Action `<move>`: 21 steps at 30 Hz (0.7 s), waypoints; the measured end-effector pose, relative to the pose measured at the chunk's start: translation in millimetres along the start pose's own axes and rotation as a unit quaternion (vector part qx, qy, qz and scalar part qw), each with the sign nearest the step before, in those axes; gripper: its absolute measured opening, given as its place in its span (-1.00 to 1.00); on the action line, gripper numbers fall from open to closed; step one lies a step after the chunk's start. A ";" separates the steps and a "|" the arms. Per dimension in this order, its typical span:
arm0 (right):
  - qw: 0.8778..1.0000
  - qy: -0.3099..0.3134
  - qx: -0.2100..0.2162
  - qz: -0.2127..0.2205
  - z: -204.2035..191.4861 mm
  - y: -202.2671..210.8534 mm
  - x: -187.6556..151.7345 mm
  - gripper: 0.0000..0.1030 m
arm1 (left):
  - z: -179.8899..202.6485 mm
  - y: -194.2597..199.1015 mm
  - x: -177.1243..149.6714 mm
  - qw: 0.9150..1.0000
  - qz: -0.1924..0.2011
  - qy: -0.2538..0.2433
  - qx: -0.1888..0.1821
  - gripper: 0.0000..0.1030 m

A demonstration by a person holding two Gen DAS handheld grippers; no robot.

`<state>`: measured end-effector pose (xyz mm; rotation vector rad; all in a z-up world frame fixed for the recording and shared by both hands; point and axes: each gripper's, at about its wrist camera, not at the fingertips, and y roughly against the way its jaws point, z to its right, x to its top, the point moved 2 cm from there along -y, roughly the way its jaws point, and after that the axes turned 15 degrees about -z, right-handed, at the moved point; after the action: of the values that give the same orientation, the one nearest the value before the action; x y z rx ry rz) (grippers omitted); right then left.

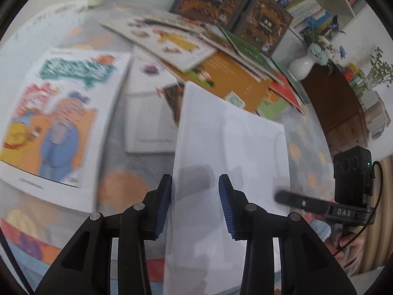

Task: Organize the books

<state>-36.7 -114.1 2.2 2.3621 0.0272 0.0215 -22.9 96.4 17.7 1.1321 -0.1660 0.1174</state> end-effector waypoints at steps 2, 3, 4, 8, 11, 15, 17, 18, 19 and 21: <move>1.000 0.005 0.008 -0.013 -10.8 -4.6 4.4 -0.63 | -5.7 12.0 3.3 1.000 0.012 0.005 0.007 -0.32; 1.000 0.015 0.002 -0.018 -20.1 -6.8 8.1 -0.63 | -8.0 15.9 4.7 1.000 0.015 0.006 0.009 -0.32; 1.000 0.020 -0.001 -0.020 -26.1 -8.1 10.9 -0.63 | -11.9 22.0 6.5 1.000 0.020 0.009 0.012 -0.32; 0.999 0.040 -0.006 -0.026 -54.5 -14.5 25.9 -0.63 | -26.4 43.3 15.4 0.999 0.040 0.016 0.026 -0.32; 0.998 0.058 -0.016 -0.034 -77.8 -22.6 43.3 -0.63 | -39.1 63.3 26.9 0.997 0.060 0.020 0.035 -0.32; 0.995 0.079 -0.027 -0.045 -107.3 -40.7 68.4 -0.62 | -61.1 81.4 43.7 0.995 0.076 0.028 0.052 -0.32; 0.995 0.086 -0.028 -0.052 -118.4 -52.6 80.5 -0.62 | -76.7 89.8 52.5 0.994 0.083 0.035 0.056 -0.32; 0.994 0.088 -0.031 -0.054 -124.7 -59.4 87.0 -0.62 | -84.0 93.2 55.5 0.994 0.086 0.038 0.052 -0.32; 0.993 0.093 -0.036 -0.056 -131.5 -67.1 94.4 -0.62 | -93.6 96.6 59.4 0.994 0.089 0.044 0.047 -0.32; 0.993 0.093 -0.036 -0.062 -139.6 -79.7 105.6 -0.62 | -109.9 100.7 64.7 0.994 0.092 0.053 0.040 -0.30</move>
<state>64.5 43.4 46.2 2.2744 0.2590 0.1807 30.7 239.1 74.1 1.1853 -0.1713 0.3495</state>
